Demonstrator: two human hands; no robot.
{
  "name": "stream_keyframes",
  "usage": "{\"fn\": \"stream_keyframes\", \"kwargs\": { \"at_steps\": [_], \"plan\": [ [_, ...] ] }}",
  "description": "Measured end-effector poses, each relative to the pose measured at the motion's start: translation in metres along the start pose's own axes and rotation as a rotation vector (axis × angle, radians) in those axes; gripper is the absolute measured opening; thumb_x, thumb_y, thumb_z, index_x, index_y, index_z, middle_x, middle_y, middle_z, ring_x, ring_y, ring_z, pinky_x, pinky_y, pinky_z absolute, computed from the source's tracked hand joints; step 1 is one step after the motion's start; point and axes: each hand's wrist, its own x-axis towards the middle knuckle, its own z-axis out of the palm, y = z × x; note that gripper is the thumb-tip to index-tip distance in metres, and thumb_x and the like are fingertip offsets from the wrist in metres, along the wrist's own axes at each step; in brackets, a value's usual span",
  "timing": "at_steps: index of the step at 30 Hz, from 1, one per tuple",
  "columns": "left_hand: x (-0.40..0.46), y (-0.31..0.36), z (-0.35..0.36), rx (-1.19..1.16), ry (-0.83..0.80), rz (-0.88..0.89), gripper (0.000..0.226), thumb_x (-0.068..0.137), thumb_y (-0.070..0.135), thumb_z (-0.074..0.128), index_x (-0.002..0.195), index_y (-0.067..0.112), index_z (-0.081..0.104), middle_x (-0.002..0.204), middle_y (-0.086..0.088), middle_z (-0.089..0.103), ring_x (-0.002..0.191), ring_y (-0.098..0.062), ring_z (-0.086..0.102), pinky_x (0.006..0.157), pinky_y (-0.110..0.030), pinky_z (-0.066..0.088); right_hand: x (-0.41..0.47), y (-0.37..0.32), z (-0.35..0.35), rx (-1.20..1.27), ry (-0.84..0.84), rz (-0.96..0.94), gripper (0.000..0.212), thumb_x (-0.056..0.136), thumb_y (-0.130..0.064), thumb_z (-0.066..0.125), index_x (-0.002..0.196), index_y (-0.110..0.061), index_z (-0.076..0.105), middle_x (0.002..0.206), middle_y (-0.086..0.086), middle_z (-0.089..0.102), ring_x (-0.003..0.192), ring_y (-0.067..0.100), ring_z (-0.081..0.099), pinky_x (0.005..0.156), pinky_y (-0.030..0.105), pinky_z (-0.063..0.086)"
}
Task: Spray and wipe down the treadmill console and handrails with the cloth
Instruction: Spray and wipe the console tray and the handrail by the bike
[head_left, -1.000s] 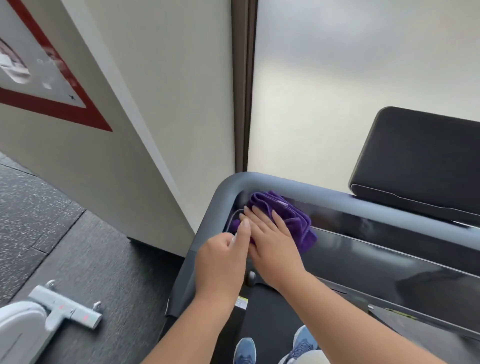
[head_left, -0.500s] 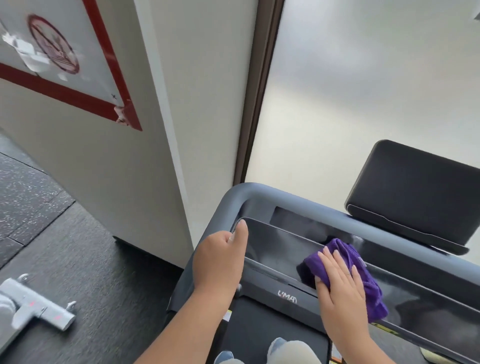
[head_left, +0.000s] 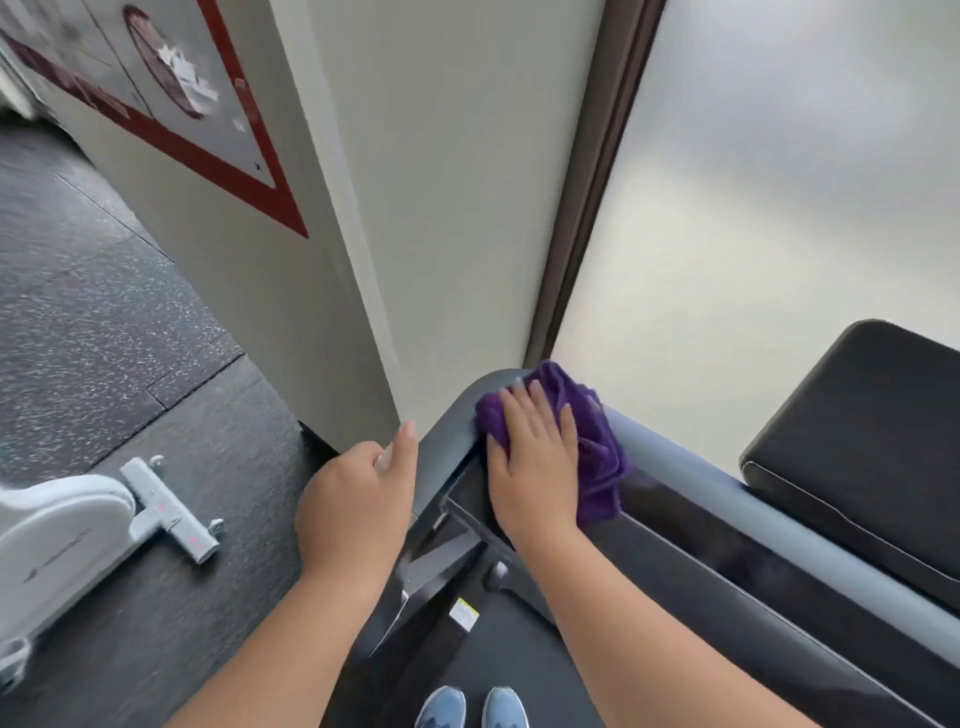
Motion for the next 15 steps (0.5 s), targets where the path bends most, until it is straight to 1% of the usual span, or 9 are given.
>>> {"fn": "stream_keyframes", "kwargs": {
  "at_steps": [2, 3, 6, 7, 9, 10, 11, 13, 15],
  "plan": [
    [0.002, 0.005, 0.000, 0.050, 0.019, -0.011, 0.067, 0.103, 0.062, 0.030, 0.064, 0.012, 0.050, 0.061, -0.004, 0.055, 0.057, -0.016, 0.046, 0.052, -0.036, 0.027, -0.024, 0.003, 0.006, 0.000, -0.143, -0.149, 0.057, 0.105, -0.034, 0.042, 0.161, -0.027, 0.033, 0.170, -0.011, 0.023, 0.158, 0.005, 0.013, 0.130, 0.035, -0.002],
    [0.001, 0.007, 0.000, 0.051, 0.026, -0.017, 0.067, 0.103, 0.062, 0.029, 0.065, 0.012, 0.052, 0.062, -0.004, 0.056, 0.058, -0.014, 0.046, 0.052, -0.037, 0.027, -0.041, 0.010, 0.003, -0.027, -0.186, -0.203, 0.059, 0.104, -0.037, 0.042, 0.162, -0.029, 0.031, 0.170, -0.012, 0.021, 0.158, 0.005, 0.013, 0.130, 0.035, 0.000],
    [-0.005, 0.012, -0.003, -0.001, 0.030, -0.039, 0.074, 0.103, 0.064, 0.028, 0.061, 0.007, 0.049, 0.057, -0.005, 0.054, 0.054, -0.020, 0.047, 0.050, -0.035, 0.029, -0.089, 0.046, -0.015, -0.199, -0.215, -0.354, 0.065, 0.098, -0.045, 0.047, 0.160, -0.033, 0.033, 0.170, -0.013, 0.020, 0.158, 0.010, 0.019, 0.128, 0.039, 0.005],
    [-0.008, 0.013, -0.005, -0.005, 0.030, -0.039, 0.074, 0.103, 0.065, 0.028, 0.058, 0.008, 0.044, 0.053, -0.004, 0.051, 0.052, -0.022, 0.045, 0.050, -0.035, 0.030, -0.100, 0.060, -0.022, -0.238, -0.201, -0.341, 0.068, 0.096, -0.048, 0.051, 0.160, -0.035, 0.033, 0.170, -0.012, 0.019, 0.158, 0.012, 0.020, 0.128, 0.041, 0.006],
    [-0.014, 0.013, -0.009, 0.018, 0.040, -0.017, 0.072, 0.100, 0.068, 0.033, 0.055, 0.012, 0.035, 0.048, -0.001, 0.041, 0.048, -0.021, 0.038, 0.049, -0.034, 0.028, -0.117, 0.084, -0.033, -0.272, -0.124, -0.177, 0.081, 0.089, -0.056, 0.059, 0.162, -0.034, 0.030, 0.172, -0.006, 0.016, 0.159, 0.017, 0.016, 0.129, 0.044, 0.003],
    [-0.015, 0.013, -0.010, 0.040, 0.050, 0.008, 0.071, 0.098, 0.069, 0.038, 0.053, 0.014, 0.034, 0.047, 0.001, 0.040, 0.047, -0.020, 0.036, 0.048, -0.032, 0.025, -0.122, 0.092, -0.039, -0.266, -0.075, -0.071, 0.087, 0.087, -0.060, 0.058, 0.163, -0.030, 0.029, 0.173, -0.002, 0.016, 0.160, 0.019, 0.013, 0.130, 0.044, 0.001],
    [-0.016, 0.012, -0.012, 0.068, 0.061, 0.045, 0.072, 0.096, 0.070, 0.042, 0.052, 0.014, 0.035, 0.047, 0.002, 0.041, 0.046, -0.018, 0.036, 0.046, -0.031, 0.022, -0.124, 0.096, -0.043, -0.250, -0.039, 0.017, 0.088, 0.087, -0.062, 0.054, 0.163, -0.026, 0.028, 0.173, 0.000, 0.015, 0.160, 0.020, 0.011, 0.129, 0.045, 0.000],
    [-0.016, 0.010, -0.015, 0.119, 0.088, 0.105, 0.072, 0.092, 0.072, 0.046, 0.049, 0.015, 0.037, 0.049, 0.002, 0.043, 0.045, -0.015, 0.037, 0.045, -0.030, 0.019, -0.117, 0.095, -0.044, -0.204, -0.021, 0.102, 0.080, 0.092, -0.060, 0.040, 0.162, -0.022, 0.032, 0.173, -0.002, 0.013, 0.160, 0.018, 0.009, 0.129, 0.046, 0.003],
    [-0.015, 0.011, -0.020, 0.153, 0.097, 0.120, 0.071, 0.093, 0.070, 0.045, 0.048, 0.017, 0.035, 0.051, 0.002, 0.042, 0.046, -0.014, 0.036, 0.046, -0.031, 0.017, -0.100, 0.084, -0.040, -0.145, 0.011, 0.161, 0.070, 0.096, -0.054, 0.031, 0.158, -0.023, 0.041, 0.172, -0.003, 0.017, 0.160, 0.018, 0.009, 0.129, 0.048, 0.005]
  ]
}}
